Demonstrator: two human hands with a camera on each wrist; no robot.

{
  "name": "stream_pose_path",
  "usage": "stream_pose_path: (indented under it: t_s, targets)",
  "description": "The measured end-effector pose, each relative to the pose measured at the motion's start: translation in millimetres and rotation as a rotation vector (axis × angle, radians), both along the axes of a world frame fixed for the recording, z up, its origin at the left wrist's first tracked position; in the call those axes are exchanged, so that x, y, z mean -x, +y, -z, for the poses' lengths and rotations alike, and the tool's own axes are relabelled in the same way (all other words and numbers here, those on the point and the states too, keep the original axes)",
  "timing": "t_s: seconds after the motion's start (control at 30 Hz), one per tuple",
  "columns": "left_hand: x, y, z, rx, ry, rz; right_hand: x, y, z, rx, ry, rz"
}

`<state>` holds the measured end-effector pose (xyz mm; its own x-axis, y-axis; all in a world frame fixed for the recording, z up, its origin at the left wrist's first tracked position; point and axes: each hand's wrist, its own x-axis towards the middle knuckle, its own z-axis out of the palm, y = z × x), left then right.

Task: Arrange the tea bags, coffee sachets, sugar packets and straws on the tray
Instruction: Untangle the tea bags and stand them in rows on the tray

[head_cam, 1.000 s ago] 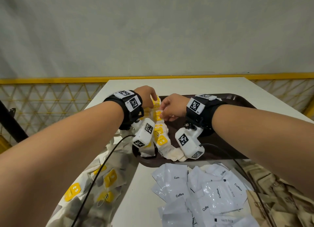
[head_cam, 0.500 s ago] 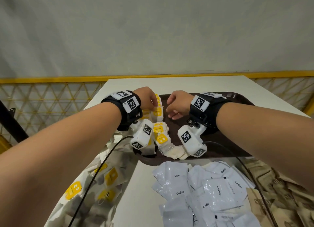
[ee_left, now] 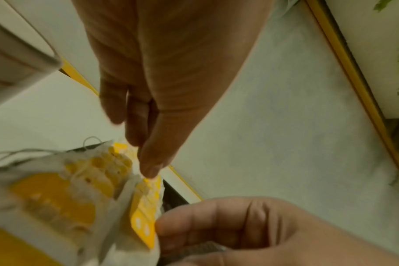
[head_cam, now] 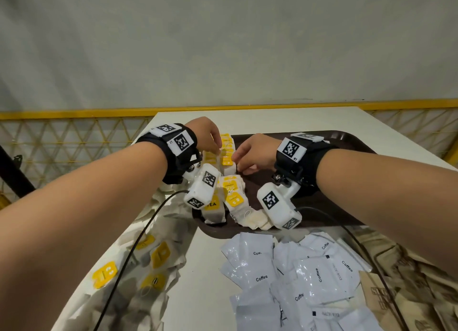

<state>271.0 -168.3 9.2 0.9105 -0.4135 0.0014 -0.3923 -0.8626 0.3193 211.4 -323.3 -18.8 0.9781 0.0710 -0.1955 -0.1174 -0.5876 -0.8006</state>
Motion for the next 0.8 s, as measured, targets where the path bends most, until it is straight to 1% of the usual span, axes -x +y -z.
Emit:
stream_pose_path:
  t_s: [0.1, 0.17, 0.3, 0.4, 0.5, 0.57, 0.7, 0.8]
  targets:
    - [6.2, 5.4, -8.5, 0.049, 0.117, 0.042, 1.2, 0.8, -5.1, 0.054, -0.013, 0.017]
    - [10.7, 7.1, -13.1, 0.025, 0.165, 0.069, 2.7, -1.6, -8.3, 0.041, 0.005, 0.024]
    - [19.2, 6.0, -15.3, -0.102, 0.231, 0.122, 8.6, 0.4, -4.3, 0.095, 0.184, -0.092]
    - [26.4, 2.1, -13.8, -0.224, 0.290, 0.169, 9.8, 1.6, -2.0, 0.083, 0.169, -0.100]
    - [31.6, -0.7, -10.6, -0.288, 0.290, 0.202, 8.9, -1.0, -2.2, 0.039, 0.153, -0.066]
    - [32.0, 0.4, -9.7, -0.284, 0.300, 0.219, 8.8, -0.7, -0.7, 0.030, 0.175, -0.041]
    - [32.8, 3.8, -13.1, -0.252, 0.352, 0.261, 11.3, 3.8, 0.5, 0.037, 0.248, -0.077]
    - [35.0, 4.9, -14.4, -0.262, 0.375, 0.288, 10.1, 4.7, -0.6, 0.027, 0.266, -0.081]
